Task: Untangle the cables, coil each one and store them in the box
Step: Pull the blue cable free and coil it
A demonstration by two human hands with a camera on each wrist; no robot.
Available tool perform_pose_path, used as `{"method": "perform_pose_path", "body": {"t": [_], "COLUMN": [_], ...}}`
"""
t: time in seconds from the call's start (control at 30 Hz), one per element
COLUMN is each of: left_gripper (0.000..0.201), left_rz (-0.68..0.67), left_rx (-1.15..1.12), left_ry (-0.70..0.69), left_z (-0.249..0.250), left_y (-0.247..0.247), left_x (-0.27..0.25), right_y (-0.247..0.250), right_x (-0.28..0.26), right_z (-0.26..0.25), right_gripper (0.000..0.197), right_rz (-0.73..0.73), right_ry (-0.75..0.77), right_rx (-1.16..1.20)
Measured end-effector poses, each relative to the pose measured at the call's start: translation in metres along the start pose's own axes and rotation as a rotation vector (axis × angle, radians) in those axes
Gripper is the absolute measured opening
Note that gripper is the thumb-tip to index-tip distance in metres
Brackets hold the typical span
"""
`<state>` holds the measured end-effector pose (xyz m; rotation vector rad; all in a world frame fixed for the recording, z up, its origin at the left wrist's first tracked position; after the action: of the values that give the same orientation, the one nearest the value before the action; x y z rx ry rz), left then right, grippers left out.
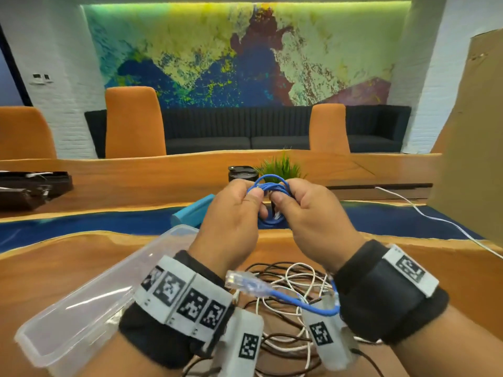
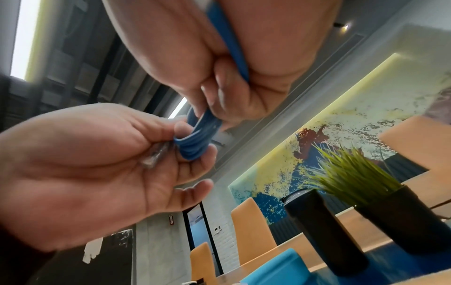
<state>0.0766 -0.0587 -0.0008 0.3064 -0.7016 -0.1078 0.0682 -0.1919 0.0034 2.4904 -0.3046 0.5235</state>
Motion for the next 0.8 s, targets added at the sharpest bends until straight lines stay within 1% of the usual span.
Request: {"method": "perform_pose_path", "body": {"t": [0.1, 0.17, 0.2, 0.27, 0.33, 0.4, 0.47, 0.57, 0.67, 0.73, 0.77, 0.8], "left_gripper": [0.025, 0.024, 0.023, 0.02, 0.027, 0.032, 0.027, 0.021, 0.022, 0.024, 0.024, 0.021], "left_rz": [0.101, 0.108, 0.086, -0.018, -0.129, -0.183, -0.208, -0.206, -0.136, -0.077, -0.044, -0.004], "left_rx": [0.063, 0.117, 0.15, 0.244, 0.355, 0.396, 0.299, 0.078, -0.1, -0.22, -0.249, -0.234], "left_ry": [-0.09, -0.176, -0.227, -0.291, -0.313, -0.347, -0.378, -0.369, -0.346, -0.268, -0.238, -0.237], "left_z": [-0.007, -0.008, -0.008, -0.012, -0.017, -0.012, -0.005, 0.002, 0.004, -0.002, -0.005, -0.007], "left_y": [-0.003, -0.003, -0.003, -0.003, 0.0, 0.006, 0.012, 0.019, 0.017, 0.01, 0.006, 0.004], "left_x": [0.001, 0.001, 0.001, 0.004, 0.009, 0.013, 0.019, 0.028, 0.03, 0.031, 0.03, 0.028], "right_y": [-0.004, -0.003, -0.003, -0.004, -0.005, -0.005, -0.001, 0.009, 0.016, 0.017, 0.016, 0.015], "right_x": [0.004, 0.007, 0.008, 0.01, 0.011, 0.012, 0.014, 0.016, 0.019, 0.022, 0.023, 0.024], "right_z": [0.001, 0.001, 0.002, 0.005, 0.007, 0.004, -0.002, -0.013, -0.017, -0.016, -0.014, -0.011], "right_gripper": [0.016, 0.014, 0.014, 0.014, 0.013, 0.012, 0.013, 0.016, 0.016, 0.014, 0.013, 0.013], "right_rz": [0.06, 0.082, 0.092, 0.107, 0.115, 0.113, 0.091, 0.058, 0.038, 0.028, 0.026, 0.024], "right_ry": [0.018, 0.036, 0.047, 0.069, 0.089, 0.136, 0.204, 0.295, 0.33, 0.324, 0.313, 0.297], "right_rx": [0.012, 0.027, 0.022, -0.013, -0.04, -0.057, -0.075, -0.085, -0.094, -0.103, -0.105, -0.103]}}
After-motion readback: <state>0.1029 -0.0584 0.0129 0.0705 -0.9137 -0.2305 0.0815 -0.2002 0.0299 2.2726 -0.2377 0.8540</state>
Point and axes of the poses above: each hand's wrist, its own x-axis towards the middle knuckle, its own y-axis out of the back of the hand, z = x × y, the point moved 7 cm from there along x, towards the middle knuckle, and after that the axes turned 11 degrees about -y, right-handed, at the moved point
